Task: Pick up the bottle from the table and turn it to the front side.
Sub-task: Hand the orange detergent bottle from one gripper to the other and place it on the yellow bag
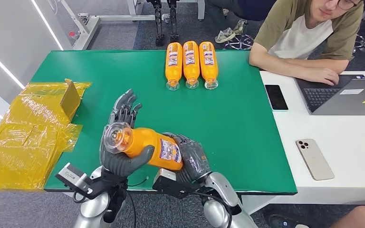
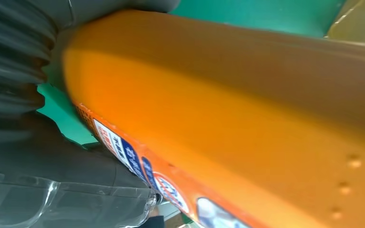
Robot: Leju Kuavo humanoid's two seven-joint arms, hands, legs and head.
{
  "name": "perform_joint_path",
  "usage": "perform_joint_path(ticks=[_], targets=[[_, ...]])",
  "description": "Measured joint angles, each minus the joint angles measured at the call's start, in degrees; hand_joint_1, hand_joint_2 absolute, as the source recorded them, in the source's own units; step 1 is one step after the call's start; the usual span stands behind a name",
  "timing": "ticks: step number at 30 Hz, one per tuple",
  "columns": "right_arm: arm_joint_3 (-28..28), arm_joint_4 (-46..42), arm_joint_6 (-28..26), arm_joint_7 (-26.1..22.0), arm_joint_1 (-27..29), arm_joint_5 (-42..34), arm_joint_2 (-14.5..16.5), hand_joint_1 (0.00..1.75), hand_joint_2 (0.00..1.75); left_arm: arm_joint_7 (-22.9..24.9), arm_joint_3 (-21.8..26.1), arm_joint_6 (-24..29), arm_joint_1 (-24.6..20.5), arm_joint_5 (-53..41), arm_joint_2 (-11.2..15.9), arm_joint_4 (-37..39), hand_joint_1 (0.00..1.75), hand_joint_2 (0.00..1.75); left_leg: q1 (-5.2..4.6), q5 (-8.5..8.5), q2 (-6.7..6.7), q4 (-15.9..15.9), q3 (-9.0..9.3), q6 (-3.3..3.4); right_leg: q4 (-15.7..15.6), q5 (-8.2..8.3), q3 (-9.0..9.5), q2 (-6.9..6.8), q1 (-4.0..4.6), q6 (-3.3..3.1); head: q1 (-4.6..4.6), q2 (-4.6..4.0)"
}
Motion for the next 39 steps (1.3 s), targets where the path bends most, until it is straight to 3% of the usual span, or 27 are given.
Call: perform_joint_path(ticks=[11,12,13,15,17,23,26,30,37,39], targets=[[0.0,-0.8,-0.2,0.8,0.6,2.0,-0.6,1.75,1.75,0.3,0.0,-0.9,0.8,0.1,-0.3,0.0,1.75,1.75,0.0,0.0,0.03,0.0,0.0,0.0,0.0,0.0,-0.02,0.02,0.0,0.0,0.0,-0.01],[0.0,-1.0,-0.2,0.8,0.7,2.3,-0.6,1.67,1.75,0.3,0.0,-1.0,0.8,0.1,-0.4,0.0,1.75,1.75,0.0,0.0,0.03,0.0,0.0,0.0,0.0,0.0,-0.02,0.02,0.0,0.0,0.0,-0.01],[-0.1,-1.2,-0.3,0.8,0.9,2.4,-0.6,1.55,1.75,0.3,0.0,-1.1,0.8,0.1,-0.4,-0.1,1.75,1.75,0.0,0.0,0.04,0.0,0.0,0.0,0.0,0.0,-0.02,0.02,0.0,0.0,0.0,-0.01],[-0.1,-1.5,-0.5,0.9,1.1,2.6,-0.6,0.69,1.75,0.3,0.0,-1.2,0.9,0.1,-0.6,-0.1,1.75,1.75,0.0,0.0,0.04,0.0,0.0,0.0,0.0,0.0,-0.02,0.01,0.0,0.0,0.0,0.0],[-0.1,-1.8,-1.0,0.8,1.4,2.6,-0.6,0.01,1.75,0.5,-0.1,-1.3,0.9,0.0,-0.8,-0.2,1.75,1.75,0.0,0.0,0.04,0.0,0.0,0.0,0.0,0.0,-0.02,0.01,0.0,0.0,0.0,0.0],[-0.4,-4.5,-6.5,-2.3,4.2,-2.4,0.0,0.0,1.75,0.8,-0.1,-1.0,0.5,-0.8,-0.8,-0.2,1.75,1.75,0.0,0.0,0.01,0.0,-0.02,0.0,0.0,0.0,-0.02,0.0,0.0,0.0,-0.01,0.0],[-0.9,-7.4,-12.7,-8.0,5.9,-8.8,0.8,0.0,1.75,0.9,-0.1,0.1,0.4,-0.7,-0.9,-0.2,1.75,1.75,0.0,0.0,0.02,0.0,-0.03,0.0,0.0,-0.01,-0.03,0.0,0.0,0.0,0.0,0.0],[-1.0,-11.5,-20.1,-16.2,7.9,-14.3,1.7,0.0,1.75,2.2,0.9,5.6,0.4,-1.9,-0.9,-0.2,1.75,1.75,0.0,-0.04,0.03,0.0,-0.03,-0.05,0.0,-0.01,-0.04,0.02,0.0,-0.01,-0.01,0.0],[-1.0,-15.3,-22.1,-18.1,9.7,-15.6,2.0,0.0,1.75,2.9,3.1,9.2,0.5,-3.5,-0.8,-0.2,1.75,1.75,0.01,-0.04,0.01,0.0,-0.05,-0.07,0.0,-0.01,-0.04,0.01,0.0,-0.01,0.01,0.0],[-0.9,-15.8,-23.1,-19.3,10.0,-16.4,2.1,0.0,1.75,3.1,3.6,14.2,0.5,-7.1,-0.8,-0.2,1.75,1.75,0.01,-0.04,0.02,0.0,-0.05,-0.07,0.0,-0.01,-0.04,0.01,0.0,-0.01,0.01,0.0]])
